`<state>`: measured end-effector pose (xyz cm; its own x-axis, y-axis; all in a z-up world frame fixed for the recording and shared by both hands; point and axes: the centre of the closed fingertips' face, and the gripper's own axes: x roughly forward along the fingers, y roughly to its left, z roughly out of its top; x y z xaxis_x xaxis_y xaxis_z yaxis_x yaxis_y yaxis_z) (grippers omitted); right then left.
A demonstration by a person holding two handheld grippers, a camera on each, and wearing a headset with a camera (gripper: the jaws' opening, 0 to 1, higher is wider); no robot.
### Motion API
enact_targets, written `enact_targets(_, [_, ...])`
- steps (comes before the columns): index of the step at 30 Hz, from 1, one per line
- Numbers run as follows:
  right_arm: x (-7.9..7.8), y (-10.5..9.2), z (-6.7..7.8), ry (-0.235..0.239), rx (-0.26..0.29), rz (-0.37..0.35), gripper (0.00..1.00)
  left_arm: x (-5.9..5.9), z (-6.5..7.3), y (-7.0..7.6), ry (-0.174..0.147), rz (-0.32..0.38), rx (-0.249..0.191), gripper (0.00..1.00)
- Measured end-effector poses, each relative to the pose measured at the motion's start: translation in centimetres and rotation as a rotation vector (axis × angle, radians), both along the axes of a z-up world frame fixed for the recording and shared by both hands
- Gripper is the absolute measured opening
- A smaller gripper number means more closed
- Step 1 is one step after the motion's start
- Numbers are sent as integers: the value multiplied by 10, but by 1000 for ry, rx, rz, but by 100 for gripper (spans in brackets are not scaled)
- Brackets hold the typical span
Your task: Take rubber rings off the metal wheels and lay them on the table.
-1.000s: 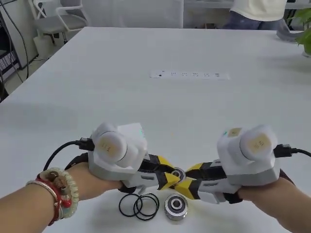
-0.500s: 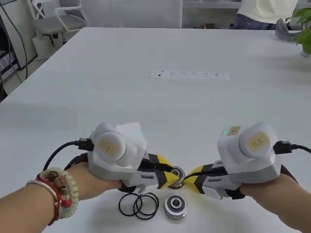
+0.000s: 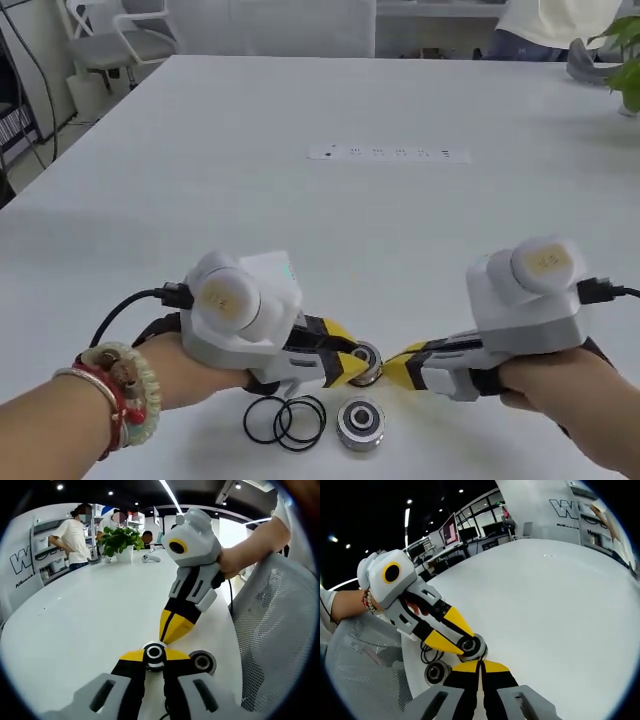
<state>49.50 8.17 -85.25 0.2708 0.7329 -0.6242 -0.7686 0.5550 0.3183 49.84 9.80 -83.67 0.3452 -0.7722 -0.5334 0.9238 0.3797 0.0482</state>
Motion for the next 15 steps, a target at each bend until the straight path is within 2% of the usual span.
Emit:
enact_targets(4, [3, 0, 6, 51, 69, -54, 0, 0, 0, 0, -3, -2, 2, 7])
enact_targets(5, [4, 2, 10, 68, 106, -72, 0, 0, 0, 0, -3, -3, 2, 7])
enact_targets(6, [3, 2, 9, 88, 104, -72, 0, 0, 0, 0, -3, -5, 2, 7])
enact_targets(8, [2, 2, 8, 63, 77, -54, 0, -1, 0, -1, -2, -12, 3, 7])
enact_targets(13, [0, 4, 8, 57, 46, -26, 0, -3, 0, 0, 4, -24, 3, 7])
enact_targets(15, [1, 3, 7, 68, 43, -24, 0, -4, 0, 0, 3, -27, 2, 7])
